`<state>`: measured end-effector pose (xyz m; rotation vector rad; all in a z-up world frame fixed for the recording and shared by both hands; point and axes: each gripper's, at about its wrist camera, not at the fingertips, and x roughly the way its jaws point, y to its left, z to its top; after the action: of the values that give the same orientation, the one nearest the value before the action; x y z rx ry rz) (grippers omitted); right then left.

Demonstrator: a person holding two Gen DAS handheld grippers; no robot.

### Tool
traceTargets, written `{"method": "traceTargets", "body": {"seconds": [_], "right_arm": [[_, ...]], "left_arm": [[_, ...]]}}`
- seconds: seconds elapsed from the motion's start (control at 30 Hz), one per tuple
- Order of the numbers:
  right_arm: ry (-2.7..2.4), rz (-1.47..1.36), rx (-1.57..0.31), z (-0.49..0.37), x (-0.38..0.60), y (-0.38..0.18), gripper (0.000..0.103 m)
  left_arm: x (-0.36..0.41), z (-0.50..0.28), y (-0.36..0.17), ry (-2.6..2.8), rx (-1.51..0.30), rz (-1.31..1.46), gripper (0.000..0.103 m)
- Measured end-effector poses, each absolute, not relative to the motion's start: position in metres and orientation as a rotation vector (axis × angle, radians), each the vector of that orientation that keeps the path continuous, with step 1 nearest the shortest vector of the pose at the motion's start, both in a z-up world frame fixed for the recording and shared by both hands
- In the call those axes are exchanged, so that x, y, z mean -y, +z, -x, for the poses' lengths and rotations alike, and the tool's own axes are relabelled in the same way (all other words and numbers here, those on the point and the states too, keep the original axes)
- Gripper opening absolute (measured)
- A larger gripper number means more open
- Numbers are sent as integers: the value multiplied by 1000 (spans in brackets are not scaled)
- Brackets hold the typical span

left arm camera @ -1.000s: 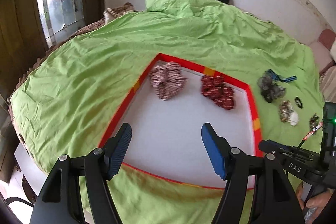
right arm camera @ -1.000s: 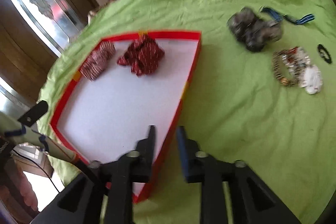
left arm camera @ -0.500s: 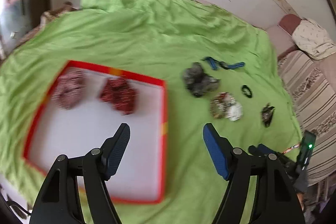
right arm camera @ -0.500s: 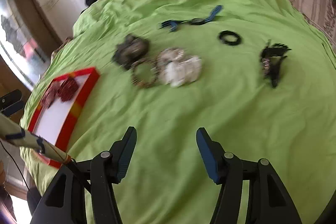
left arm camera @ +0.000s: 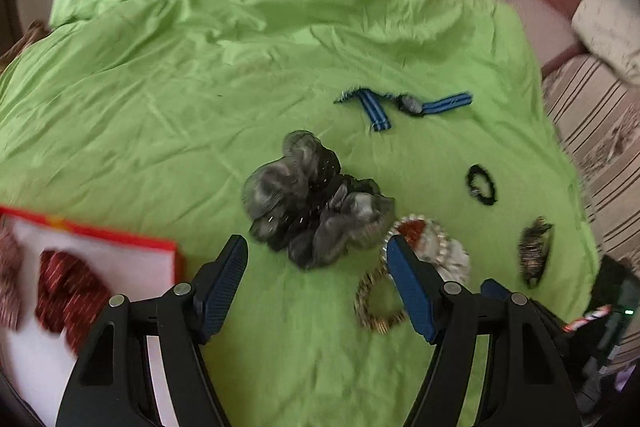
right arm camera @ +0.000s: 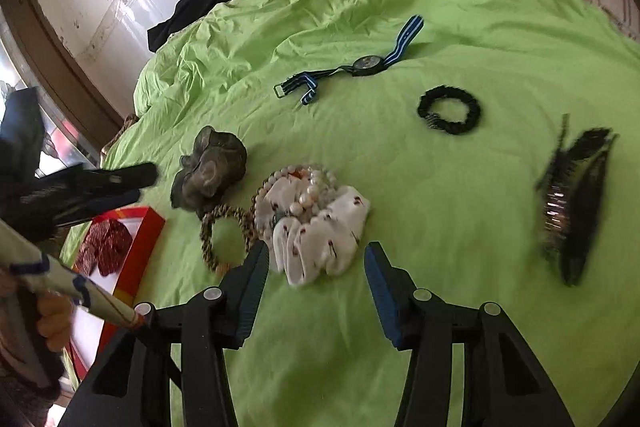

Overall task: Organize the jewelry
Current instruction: 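Grasp the grey sheer scrunchie with the left tool while the right tool grasps the white red-dotted scrunchie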

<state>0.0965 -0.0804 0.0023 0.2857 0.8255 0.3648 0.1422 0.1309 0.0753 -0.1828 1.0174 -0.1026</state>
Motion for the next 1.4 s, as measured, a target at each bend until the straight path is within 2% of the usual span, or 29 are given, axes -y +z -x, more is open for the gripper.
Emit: {"method": "traceTargets", "body": {"seconds": [0.07,0.13,0.17,0.2,0.27,0.3,0.47,0.7,0.83,0.97,1.03,1.1,1.13,1.23,1.3,1.4], "right_arm": [[375,-297,-836,-103,78,-5,54],[381,-294,-847,-109,75,-11,54],[391,-292,-852,-111,74,-14,51],[401,-296,-854,-111,74,-15,33],[424,-307,-867,-112,74,-15,14],[422,-312,-861,-111,76,-13,11],[444,-346,-825,-93,83,6,7],[480,-384,-753,-39,96,46,2],[484,-371,-737,7,104,57,2],[398,-311,-764,32,110,47,5],[379,-332,-790,31,112,40,16],[364,-328,-797,26,112,35,48],[359,-320,-807,21,109,33,54],[347,-289,-815,3,100,32,55],[337,-262,-822,-11,91,30,55],[330,-249,-848,-40,76,22,55]], "left_arm": [[-124,-157,60,-104,-1045,159,69],[-120,-164,49,-111,-1065,147,55],[-117,-167,44,-112,-1080,141,38],[-116,-168,40,-111,-1091,140,23],[-115,-164,40,-105,-1091,145,20],[-115,-161,42,-99,-1085,139,18],[-117,-128,76,-120,-1036,171,17],[-117,-43,136,-210,-948,194,17],[-114,6,140,-260,-961,247,18],[-109,40,119,-269,-991,289,19],[-107,48,103,-267,-1024,315,19],[-105,54,86,-247,-1045,308,22],[-104,56,80,-239,-1053,303,22],[-105,57,62,-224,-1074,319,26],[-107,55,57,-227,-1066,339,42],[-108,49,52,-235,-1055,352,52]]}}
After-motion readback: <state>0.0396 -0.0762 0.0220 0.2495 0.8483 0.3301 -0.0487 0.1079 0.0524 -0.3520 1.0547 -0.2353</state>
